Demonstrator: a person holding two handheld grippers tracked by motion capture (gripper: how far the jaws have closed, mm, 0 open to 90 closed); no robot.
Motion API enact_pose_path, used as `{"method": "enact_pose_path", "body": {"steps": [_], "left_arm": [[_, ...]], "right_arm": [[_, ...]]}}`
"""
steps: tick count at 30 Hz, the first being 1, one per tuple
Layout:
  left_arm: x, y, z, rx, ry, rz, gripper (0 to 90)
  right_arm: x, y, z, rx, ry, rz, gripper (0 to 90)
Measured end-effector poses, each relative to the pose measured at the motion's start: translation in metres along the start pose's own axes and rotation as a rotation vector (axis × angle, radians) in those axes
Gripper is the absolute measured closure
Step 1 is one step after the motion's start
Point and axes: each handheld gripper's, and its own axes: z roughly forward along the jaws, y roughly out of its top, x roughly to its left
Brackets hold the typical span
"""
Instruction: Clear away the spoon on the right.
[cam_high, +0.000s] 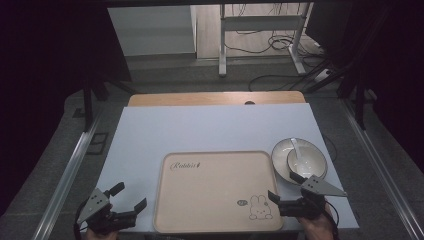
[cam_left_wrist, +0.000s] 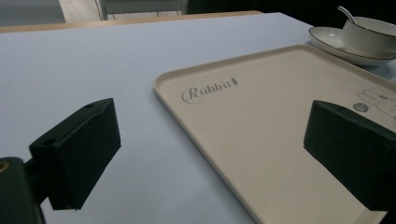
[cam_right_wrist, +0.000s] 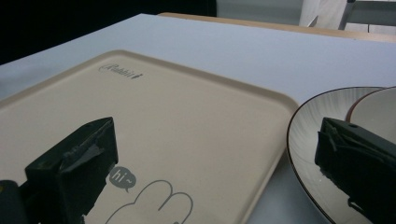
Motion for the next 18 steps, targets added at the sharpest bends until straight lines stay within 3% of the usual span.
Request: {"method": "enact_pose_path", "body": {"steps": [9,18], "left_arm": [[0.0024,-0.0008,-0.0007,0.000,-0.025,-0.033,3.9],[0.0014,-0.0010,-0.0002,0.003,-0.020,-0.021,3.9]], "right_arm": [[0.0046,0.0001,0.0038,0.046,0.016,-0.041,0.0],[0.0047,0.0003,0.0036,0.043,0.022,-0.037,0.0]]}}
